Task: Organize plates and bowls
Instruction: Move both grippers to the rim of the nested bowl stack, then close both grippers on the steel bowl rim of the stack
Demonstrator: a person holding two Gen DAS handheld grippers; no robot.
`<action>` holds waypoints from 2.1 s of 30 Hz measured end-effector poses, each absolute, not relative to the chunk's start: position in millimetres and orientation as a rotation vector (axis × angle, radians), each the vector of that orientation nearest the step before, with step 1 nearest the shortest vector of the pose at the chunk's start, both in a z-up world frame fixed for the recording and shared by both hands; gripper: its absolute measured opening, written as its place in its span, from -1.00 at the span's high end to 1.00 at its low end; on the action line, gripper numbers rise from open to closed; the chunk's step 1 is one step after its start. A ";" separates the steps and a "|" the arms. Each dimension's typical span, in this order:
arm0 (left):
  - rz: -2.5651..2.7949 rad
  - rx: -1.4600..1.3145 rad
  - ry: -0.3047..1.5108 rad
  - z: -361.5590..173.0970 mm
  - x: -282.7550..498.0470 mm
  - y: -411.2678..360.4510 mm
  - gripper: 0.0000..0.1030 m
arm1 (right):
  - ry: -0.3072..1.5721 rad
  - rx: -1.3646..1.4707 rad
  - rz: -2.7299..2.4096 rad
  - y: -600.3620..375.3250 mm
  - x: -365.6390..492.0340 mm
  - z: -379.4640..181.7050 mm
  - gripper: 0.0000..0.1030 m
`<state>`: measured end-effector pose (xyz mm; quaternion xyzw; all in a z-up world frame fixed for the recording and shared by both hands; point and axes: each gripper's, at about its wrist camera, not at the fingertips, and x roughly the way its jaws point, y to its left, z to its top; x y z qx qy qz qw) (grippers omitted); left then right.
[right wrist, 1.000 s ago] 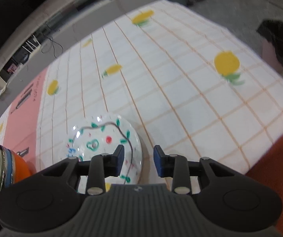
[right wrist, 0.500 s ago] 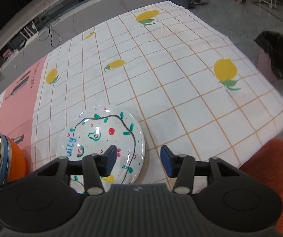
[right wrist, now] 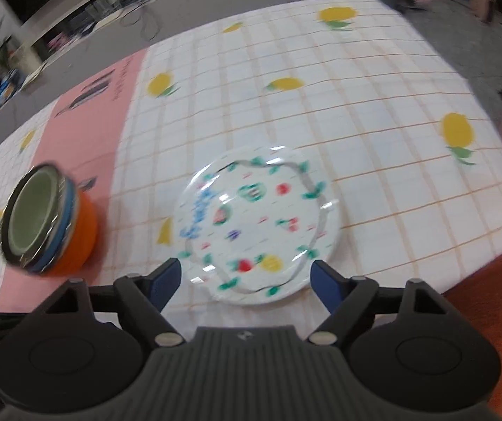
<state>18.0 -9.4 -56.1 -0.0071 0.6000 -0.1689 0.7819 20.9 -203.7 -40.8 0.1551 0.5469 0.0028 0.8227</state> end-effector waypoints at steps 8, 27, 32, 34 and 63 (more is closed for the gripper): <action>-0.169 -0.094 1.310 -67.2 0.1 59.9 0.17 | 1.218 0.256 0.111 -156.4 32.3 -43.2 -0.56; -0.164 -0.131 1.163 7.7 21.4 120.1 -0.58 | 1.267 0.205 0.250 -96.8 65.2 -5.9 -0.79; -0.140 -0.128 1.086 30.3 40.9 128.6 -0.65 | 1.244 0.259 0.239 -93.5 89.2 7.0 -0.81; -0.140 -0.147 1.087 28.9 52.8 133.0 -0.66 | 1.241 0.270 0.232 -89.8 99.9 5.9 -0.81; -0.129 -0.389 1.280 -67.3 113.2 166.3 -0.27 | 1.475 0.462 0.152 -74.9 153.4 -87.2 -0.36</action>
